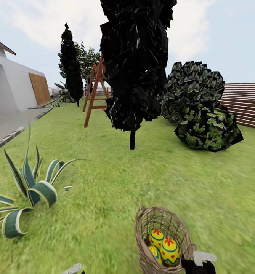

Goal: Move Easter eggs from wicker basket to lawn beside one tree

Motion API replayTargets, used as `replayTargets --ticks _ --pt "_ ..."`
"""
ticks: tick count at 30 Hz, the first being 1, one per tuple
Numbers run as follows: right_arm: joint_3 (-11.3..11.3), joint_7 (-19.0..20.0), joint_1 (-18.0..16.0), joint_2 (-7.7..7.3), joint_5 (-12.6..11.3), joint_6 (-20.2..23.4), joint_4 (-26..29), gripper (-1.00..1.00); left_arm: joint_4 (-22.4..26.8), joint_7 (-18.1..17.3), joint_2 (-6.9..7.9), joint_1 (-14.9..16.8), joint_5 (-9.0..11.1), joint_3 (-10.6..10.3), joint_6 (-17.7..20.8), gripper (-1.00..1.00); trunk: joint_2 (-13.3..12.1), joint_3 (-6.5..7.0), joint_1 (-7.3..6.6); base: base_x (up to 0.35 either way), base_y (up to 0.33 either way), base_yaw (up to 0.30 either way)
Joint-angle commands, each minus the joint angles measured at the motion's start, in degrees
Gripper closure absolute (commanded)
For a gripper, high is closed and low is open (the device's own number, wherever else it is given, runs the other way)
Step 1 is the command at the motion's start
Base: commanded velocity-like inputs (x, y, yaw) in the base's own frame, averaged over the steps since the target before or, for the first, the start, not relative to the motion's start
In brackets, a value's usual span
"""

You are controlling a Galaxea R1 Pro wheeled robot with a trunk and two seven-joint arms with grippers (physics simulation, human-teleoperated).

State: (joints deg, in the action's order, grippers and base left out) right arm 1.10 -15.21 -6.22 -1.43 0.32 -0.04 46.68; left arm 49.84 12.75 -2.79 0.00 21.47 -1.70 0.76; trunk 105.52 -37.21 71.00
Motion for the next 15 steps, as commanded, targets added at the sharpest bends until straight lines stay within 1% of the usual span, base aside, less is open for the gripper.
replayTargets --ticks 1,4,6,7,8,9,12,15 --pt "0.0 -0.2 0.0 -0.01 0.0 0.0 0.0 -1.0 0.1 0.4 0.03 0.0 0.5 -0.2 0.1 -1.0 0.0 -0.05 0.03 0.332 0.003 0.0" --pt "0.0 -0.2 0.0 -0.01 0.0 0.0 0.0 -1.0 0.1 0.4 0.03 0.0 0.5 -0.2 0.1 -1.0 0.0 -0.05 0.03 0.332 0.003 0.0" --pt "0.1 -0.2 0.0 -0.06 0.0 1.0 1.0 -1.0 1.2 0.5 0.01 0.0 0.2 -0.2 0.2 -1.0 0.0 -0.05 0.03 0.29 0.002 0.0" --pt "1.6 -0.1 0.0 -0.04 -0.1 3.7 2.3 -1.0 2.3 0.5 -0.09 0.0 -1.1 -0.1 2.6 -1.0 0.0 -0.05 0.03 0.173 0.001 0.0" --pt "2.7 0.0 0.0 -0.02 -0.1 5.5 3.1 -1.0 3.0 0.6 -0.16 0.0 -2.0 -0.1 4.0 -1.0 0.0 -0.05 0.03 0.111 0.001 0.0" --pt "3.4 0.0 0.0 0.0 -0.2 6.6 3.6 -1.0 3.1 0.6 -0.21 0.0 -2.6 -0.1 4.6 -1.0 0.0 -0.05 0.03 0.109 0.0 0.0" --pt "4.4 0.1 0.0 0.02 -0.2 8.0 4.2 -1.0 1.5 0.5 -0.26 0.0 -3.2 -0.1 3.9 -1.0 0.0 -0.05 0.03 0.203 -0.026 0.0" --pt "4.7 0.1 0.0 0.01 -0.2 8.3 4.3 -1.0 0.1 0.5 -0.27 0.0 -3.4 -0.1 2.9 -1.0 0.0 -0.05 0.03 0.263 -0.078 0.0"
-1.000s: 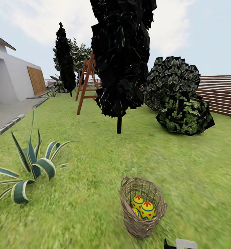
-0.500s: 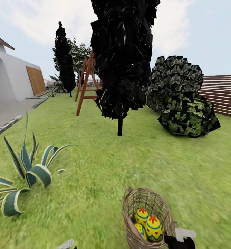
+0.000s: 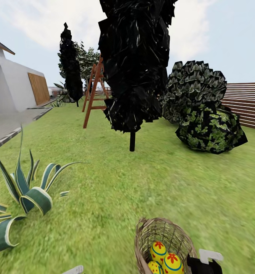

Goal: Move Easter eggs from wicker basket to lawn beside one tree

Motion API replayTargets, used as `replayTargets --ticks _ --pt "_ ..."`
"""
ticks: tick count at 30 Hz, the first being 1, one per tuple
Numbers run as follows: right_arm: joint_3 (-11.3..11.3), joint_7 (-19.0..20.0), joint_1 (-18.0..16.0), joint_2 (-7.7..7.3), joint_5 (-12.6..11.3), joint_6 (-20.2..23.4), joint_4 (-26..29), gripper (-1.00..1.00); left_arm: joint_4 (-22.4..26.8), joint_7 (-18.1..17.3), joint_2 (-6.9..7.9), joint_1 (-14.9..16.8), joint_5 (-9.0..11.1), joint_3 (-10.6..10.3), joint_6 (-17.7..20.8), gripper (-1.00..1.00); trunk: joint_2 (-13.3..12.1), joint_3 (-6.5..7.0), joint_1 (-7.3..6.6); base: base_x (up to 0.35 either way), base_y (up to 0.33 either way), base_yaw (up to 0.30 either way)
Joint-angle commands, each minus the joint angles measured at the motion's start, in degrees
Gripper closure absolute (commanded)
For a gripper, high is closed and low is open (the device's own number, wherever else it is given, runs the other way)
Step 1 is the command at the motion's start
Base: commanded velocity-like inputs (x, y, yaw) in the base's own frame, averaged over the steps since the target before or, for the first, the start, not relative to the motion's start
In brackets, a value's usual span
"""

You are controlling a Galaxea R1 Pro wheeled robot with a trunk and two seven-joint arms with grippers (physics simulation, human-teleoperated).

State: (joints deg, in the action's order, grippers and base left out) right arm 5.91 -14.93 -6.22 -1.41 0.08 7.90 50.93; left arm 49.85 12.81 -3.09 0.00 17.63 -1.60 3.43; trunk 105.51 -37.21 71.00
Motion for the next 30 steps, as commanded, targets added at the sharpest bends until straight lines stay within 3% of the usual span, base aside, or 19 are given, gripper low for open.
replayTargets --ticks 1,8,12,14,19,25,30 --pt "0.0 -0.2 0.0 -0.04 0.0 0.5 0.1 -1.0 -0.2 0.4 0.03 0.0 0.4 -0.2 0.0 -1.0 0.0 -0.06 0.02 0.187 -0.069 0.0" --pt "0.1 -0.1 0.0 -0.11 -0.5 0.7 0.1 -1.0 -0.9 0.2 -0.11 0.0 0.1 -0.4 -0.4 -1.0 0.0 -0.06 0.02 0.053 -0.02 0.0" --pt "0.0 0.3 0.0 -0.16 -2.8 0.7 -1.7 -1.0 -0.9 0.3 -0.15 0.0 0.2 -0.4 -0.4 -1.0 0.0 -0.06 0.02 0.005 -0.002 0.0" --pt "0.0 3.1 0.0 -0.17 -3.9 0.8 -3.6 -1.0 -0.9 0.4 -0.14 0.0 0.3 -0.3 -0.4 -1.0 0.0 -0.06 0.02 0.001 0.0 0.0" --pt "0.1 7.7 0.0 -0.42 -4.3 1.0 -6.0 -1.0 -0.9 0.6 -0.09 0.0 0.4 -0.1 -0.4 -1.0 2.0 -0.95 1.12 0.0 0.0 0.0" --pt "0.1 8.1 0.0 -0.52 -4.4 0.9 -7.4 -1.0 -0.9 0.6 -0.07 0.0 0.4 0.1 -0.4 -1.0 4.4 -2.03 2.44 0.0 0.0 0.0" --pt "0.1 8.1 0.0 -0.61 -4.4 0.8 -7.5 -1.0 -0.9 0.5 -0.04 0.0 0.4 0.2 -0.4 -1.0 4.4 -2.03 2.44 0.0 0.0 0.0"
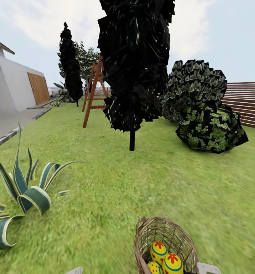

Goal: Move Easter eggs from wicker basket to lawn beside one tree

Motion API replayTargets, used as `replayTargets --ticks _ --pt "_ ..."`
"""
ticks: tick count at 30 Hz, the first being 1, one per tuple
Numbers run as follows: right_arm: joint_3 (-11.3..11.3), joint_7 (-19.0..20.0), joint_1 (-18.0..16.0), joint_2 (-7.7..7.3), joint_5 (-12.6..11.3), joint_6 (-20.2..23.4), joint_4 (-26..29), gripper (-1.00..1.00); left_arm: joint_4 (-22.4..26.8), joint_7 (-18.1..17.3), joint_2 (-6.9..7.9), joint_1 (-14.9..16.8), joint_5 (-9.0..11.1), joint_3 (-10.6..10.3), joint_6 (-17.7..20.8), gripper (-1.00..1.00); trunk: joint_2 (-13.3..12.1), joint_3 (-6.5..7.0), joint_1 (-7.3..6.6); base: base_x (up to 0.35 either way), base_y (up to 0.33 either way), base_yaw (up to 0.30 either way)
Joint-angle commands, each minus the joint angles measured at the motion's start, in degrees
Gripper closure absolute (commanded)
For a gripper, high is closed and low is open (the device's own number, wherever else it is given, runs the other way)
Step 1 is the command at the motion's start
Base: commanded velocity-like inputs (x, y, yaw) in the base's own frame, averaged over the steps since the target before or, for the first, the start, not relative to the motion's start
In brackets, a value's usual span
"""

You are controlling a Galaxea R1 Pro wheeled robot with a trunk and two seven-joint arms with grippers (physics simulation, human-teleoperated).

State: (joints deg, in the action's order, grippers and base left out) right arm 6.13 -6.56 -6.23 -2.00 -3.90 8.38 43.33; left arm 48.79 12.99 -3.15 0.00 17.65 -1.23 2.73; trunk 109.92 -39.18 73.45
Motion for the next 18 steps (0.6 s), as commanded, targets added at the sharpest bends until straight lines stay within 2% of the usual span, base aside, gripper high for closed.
replayTargets --ticks 1,4,7,10,14,18 --pt "-0.1 -0.2 0.0 -0.05 -0.4 0.3 0.1 -1.0 0.1 0.3 0.05 0.0 0.4 -0.1 0.3 -1.0 0.0 -0.06 -0.01 0.0 0.0 0.0" --pt "-0.1 -0.2 0.0 -0.31 -0.4 0.2 0.1 -1.0 0.1 0.2 0.15 0.0 0.9 0.2 0.3 -1.0 0.0 -0.06 -0.01 0.0 0.0 0.0" --pt "-0.1 -0.2 0.0 -0.6 -0.4 0.2 0.1 -1.0 0.1 -0.1 0.22 0.0 2.4 1.2 0.2 -1.0 0.0 -0.06 -0.01 0.0 -0.014 0.0" --pt "-0.1 -0.3 0.0 -0.74 -0.4 0.2 0.1 -1.0 0.1 -0.2 0.24 0.0 3.2 1.8 0.2 -1.0 0.0 -0.06 -0.01 0.01 -0.149 0.0" --pt "-0.1 -0.3 0.0 -0.79 -0.4 0.1 0.1 -1.0 0.1 -0.2 0.26 0.0 3.5 2.0 0.2 -1.0 0.0 -0.06 -0.01 0.047 -0.226 0.0" --pt "-0.1 -0.3 0.0 -0.81 -0.4 0.1 0.1 -1.0 0.1 -0.2 0.2 0.0 3.5 2.0 0.2 -1.0 0.0 -0.06 -0.01 0.02 -0.079 0.0"
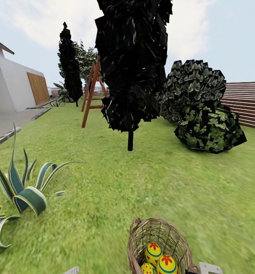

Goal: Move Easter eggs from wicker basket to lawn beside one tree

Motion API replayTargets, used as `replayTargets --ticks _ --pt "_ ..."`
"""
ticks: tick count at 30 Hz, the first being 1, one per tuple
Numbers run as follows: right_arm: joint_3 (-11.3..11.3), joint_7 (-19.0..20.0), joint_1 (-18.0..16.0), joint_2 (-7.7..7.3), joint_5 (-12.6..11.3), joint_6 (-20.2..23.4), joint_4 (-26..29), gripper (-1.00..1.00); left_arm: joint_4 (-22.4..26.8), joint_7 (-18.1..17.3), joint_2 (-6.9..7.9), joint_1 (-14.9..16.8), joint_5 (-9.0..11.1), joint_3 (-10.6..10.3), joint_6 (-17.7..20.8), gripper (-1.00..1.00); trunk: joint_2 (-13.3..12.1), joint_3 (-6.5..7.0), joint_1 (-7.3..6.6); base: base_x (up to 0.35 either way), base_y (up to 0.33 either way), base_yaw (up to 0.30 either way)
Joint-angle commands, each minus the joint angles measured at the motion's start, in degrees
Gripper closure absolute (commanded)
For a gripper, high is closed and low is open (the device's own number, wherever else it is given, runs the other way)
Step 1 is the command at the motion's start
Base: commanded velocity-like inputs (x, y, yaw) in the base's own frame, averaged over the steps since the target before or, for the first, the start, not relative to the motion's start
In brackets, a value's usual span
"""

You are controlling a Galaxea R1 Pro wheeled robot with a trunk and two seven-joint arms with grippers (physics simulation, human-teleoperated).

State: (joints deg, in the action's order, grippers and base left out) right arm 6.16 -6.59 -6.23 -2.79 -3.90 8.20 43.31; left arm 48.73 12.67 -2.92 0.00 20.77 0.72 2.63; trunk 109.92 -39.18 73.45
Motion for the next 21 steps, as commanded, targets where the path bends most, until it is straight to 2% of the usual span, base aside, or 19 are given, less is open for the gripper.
replayTargets --ticks 1,4,14,21 --pt "-0.1 -0.2 0.0 -0.02 -0.4 0.3 0.1 -1.0 0.1 0.2 -0.09 0.0 0.3 0.0 0.3 -1.0 0.0 -0.06 0.0 0.005 -0.021 0.0" --pt "-0.1 -0.2 0.0 -0.02 -0.4 0.3 0.1 -1.0 0.1 0.4 -0.14 0.0 0.3 -0.1 0.3 -1.0 0.0 -0.06 0.0 0.003 -0.01 0.0" --pt "-0.3 -0.2 0.0 0.17 -0.4 -0.1 -1.9 -1.0 0.1 0.8 -0.16 0.0 0.3 0.0 0.4 -1.0 4.0 -1.85 2.19 0.0 -0.001 0.0" --pt "-0.5 -0.2 0.0 0.31 -0.4 -0.4 -2.6 -1.0 0.1 0.7 -0.16 0.0 0.4 0.1 0.4 -1.0 4.0 -1.85 2.19 0.0 0.0 0.0"
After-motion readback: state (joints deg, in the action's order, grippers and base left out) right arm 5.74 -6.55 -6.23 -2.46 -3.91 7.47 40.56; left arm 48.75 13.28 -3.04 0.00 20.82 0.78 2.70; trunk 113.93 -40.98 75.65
